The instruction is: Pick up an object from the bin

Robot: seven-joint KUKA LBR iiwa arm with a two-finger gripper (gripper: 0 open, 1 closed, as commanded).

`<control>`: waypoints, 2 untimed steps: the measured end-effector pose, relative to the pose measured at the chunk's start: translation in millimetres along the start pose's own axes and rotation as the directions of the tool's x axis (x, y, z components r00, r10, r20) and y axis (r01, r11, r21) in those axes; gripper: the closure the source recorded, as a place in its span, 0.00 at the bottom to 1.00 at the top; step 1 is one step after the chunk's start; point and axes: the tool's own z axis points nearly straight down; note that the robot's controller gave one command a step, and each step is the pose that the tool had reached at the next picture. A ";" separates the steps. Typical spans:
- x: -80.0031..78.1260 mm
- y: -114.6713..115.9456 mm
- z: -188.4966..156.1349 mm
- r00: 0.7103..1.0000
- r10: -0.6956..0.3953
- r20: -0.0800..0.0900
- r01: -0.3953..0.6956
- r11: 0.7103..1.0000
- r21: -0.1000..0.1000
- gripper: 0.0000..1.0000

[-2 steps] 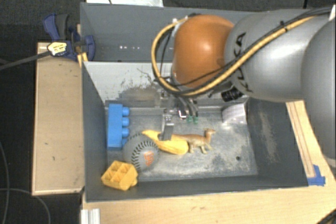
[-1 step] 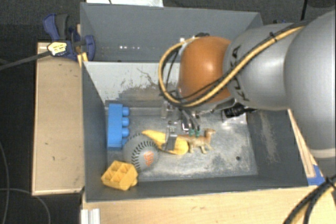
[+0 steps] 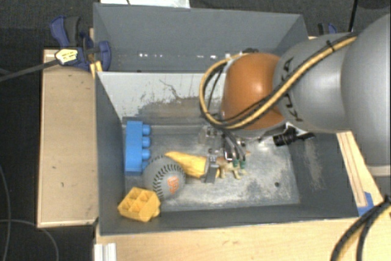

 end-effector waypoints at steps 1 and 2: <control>-0.2 0.1 -0.5 1.000 0.030 0.000 -0.030 1.000 -0.002 0.00; 20.1 1.8 45.1 0.977 0.213 0.000 -0.213 0.977 -0.001 0.00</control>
Offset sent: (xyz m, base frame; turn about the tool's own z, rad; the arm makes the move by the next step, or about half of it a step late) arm -0.0195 0.0036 -0.0436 0.2150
